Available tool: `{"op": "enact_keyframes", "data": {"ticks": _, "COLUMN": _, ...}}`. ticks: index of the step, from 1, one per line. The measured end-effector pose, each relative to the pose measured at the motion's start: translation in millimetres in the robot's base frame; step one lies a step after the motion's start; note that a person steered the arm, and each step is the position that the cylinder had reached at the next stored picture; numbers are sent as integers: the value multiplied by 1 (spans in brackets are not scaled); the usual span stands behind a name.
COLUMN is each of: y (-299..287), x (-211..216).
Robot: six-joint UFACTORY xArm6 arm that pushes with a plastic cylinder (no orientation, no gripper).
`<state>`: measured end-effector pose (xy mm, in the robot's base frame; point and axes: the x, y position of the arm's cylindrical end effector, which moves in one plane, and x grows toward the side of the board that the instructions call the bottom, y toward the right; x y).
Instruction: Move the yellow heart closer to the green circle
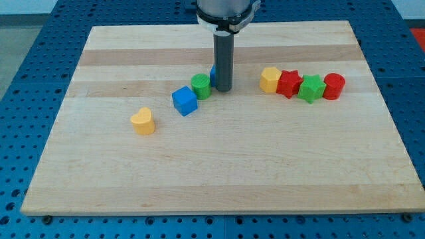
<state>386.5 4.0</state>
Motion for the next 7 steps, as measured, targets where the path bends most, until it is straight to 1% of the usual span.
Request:
{"op": "enact_keyframes", "data": {"ticks": 1, "y": 0, "x": 3}}
{"op": "enact_keyframes", "data": {"ticks": 2, "y": 0, "x": 33}}
{"op": "enact_keyframes", "data": {"ticks": 3, "y": 0, "x": 86}}
{"op": "enact_keyframes", "data": {"ticks": 4, "y": -16, "x": 128}}
{"op": "enact_keyframes", "data": {"ticks": 5, "y": -68, "x": 135}}
{"op": "enact_keyframes", "data": {"ticks": 7, "y": -178, "x": 135}}
